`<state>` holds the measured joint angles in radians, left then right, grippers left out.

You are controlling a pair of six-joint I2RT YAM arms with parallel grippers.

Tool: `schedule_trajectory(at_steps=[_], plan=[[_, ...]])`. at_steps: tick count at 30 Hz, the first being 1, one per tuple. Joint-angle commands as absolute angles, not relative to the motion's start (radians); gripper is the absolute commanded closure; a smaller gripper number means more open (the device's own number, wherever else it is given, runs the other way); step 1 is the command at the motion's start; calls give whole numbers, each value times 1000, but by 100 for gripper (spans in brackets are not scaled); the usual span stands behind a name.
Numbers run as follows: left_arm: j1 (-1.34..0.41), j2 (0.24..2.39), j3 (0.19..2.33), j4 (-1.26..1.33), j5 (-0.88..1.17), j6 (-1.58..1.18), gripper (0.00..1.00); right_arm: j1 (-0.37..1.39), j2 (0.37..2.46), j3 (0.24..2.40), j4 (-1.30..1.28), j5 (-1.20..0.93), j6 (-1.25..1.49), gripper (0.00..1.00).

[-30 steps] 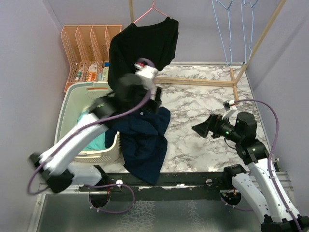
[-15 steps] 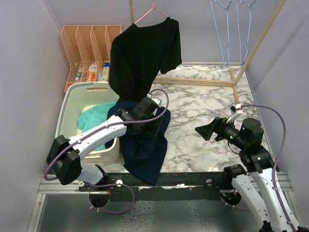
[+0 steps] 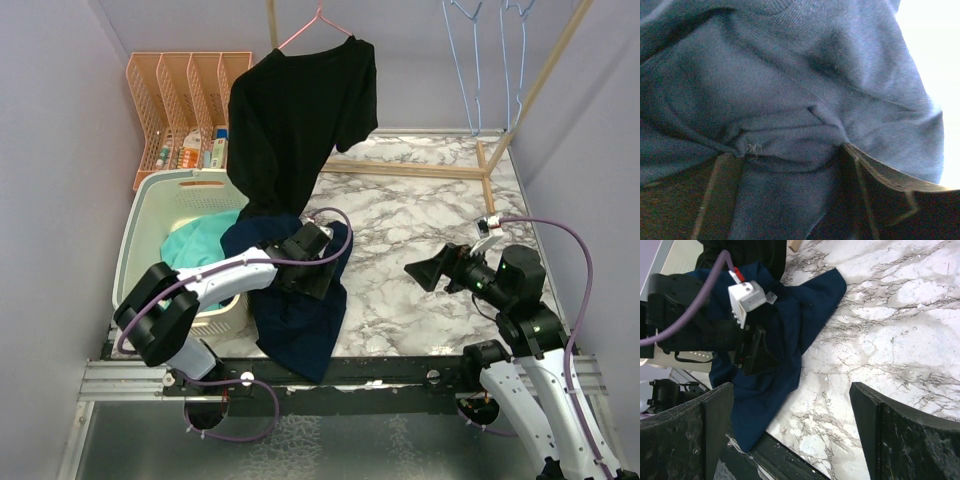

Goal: Remove the t-shirt from the hanger

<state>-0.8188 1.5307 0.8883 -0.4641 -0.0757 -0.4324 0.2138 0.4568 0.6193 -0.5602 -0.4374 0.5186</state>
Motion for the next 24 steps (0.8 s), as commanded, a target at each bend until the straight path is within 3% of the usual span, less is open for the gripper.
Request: schedule_trajectory(at_steps=[1, 3, 4, 5, 14, 22, 24], plan=[[-843, 1599, 839, -387, 18, -428, 36, 209, 443, 613, -567, -410, 514, 0], [-842, 1602, 847, -375, 46, -423, 71, 207, 444, 614, -568, -408, 515, 0], [-842, 1596, 865, -389, 37, -415, 96, 208, 445, 615, -568, -408, 514, 0], [-842, 1580, 888, -418, 17, -413, 100, 208, 446, 616, -569, -408, 514, 0], [-817, 1278, 1382, -732, -244, -348, 100, 209, 445, 615, -566, -403, 518, 0], [-796, 1162, 1769, -792, -314, -334, 100, 208, 454, 613, -557, -406, 518, 0], [-796, 1139, 1829, -798, -422, -315, 100, 208, 454, 613, -557, -408, 517, 0]])
